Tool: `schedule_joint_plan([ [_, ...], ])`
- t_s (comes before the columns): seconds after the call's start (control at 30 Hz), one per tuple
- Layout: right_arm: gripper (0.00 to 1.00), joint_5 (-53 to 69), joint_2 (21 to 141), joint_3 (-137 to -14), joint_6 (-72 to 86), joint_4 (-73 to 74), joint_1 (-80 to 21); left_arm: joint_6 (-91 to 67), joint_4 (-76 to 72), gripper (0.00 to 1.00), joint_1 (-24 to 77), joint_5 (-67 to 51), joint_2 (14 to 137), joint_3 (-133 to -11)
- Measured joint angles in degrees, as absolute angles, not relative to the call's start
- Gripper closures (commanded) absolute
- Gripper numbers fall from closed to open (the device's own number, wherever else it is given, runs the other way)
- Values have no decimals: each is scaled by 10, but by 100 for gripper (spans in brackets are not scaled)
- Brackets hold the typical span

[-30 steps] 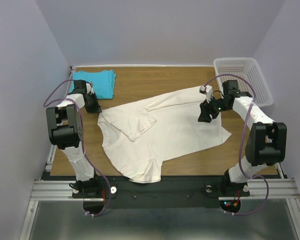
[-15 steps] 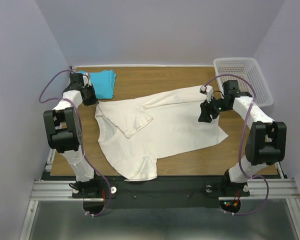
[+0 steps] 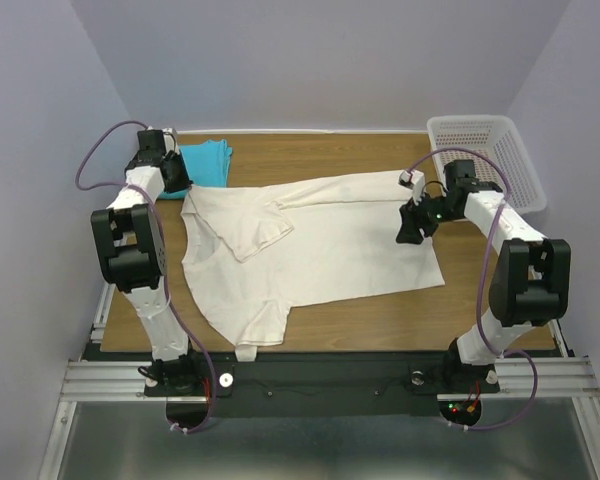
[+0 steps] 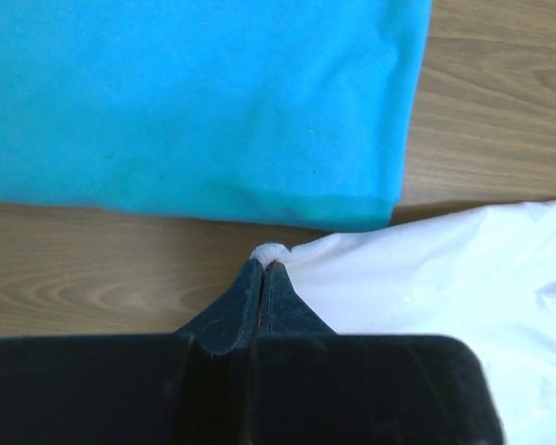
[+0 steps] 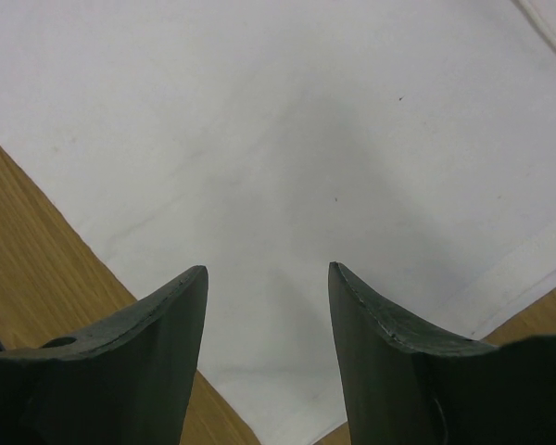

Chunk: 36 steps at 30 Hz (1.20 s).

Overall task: Fold and stack the t-shirts
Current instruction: Fold the tshirt

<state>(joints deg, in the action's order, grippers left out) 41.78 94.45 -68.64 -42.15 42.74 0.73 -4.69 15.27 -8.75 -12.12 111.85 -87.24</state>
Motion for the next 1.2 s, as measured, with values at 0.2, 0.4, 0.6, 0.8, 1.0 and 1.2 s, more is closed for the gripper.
schedule_joint_plan([
  [0.2, 39, 409, 949, -686, -426, 428, 7, -49, 171, 51, -88, -88, 1169, -908],
  [0.4, 38, 402, 948, -686, -463, 428, 7, -56, 186, 25, -88, 8, 1157, -952],
  [0.6, 36, 403, 898, -655, -575, 424, 8, -93, 175, 1, -95, 44, 984, -874],
  [0.8, 37, 408, 825, -613, -722, 456, 15, -187, 128, 18, -144, -84, 752, -667],
  [1.0, 38, 396, 847, -593, -828, 523, 23, -287, 149, 26, -131, -218, 673, -453],
  [1.2, 39, 383, 855, -553, -858, 569, 23, -354, 234, 26, -76, -232, 638, -404],
])
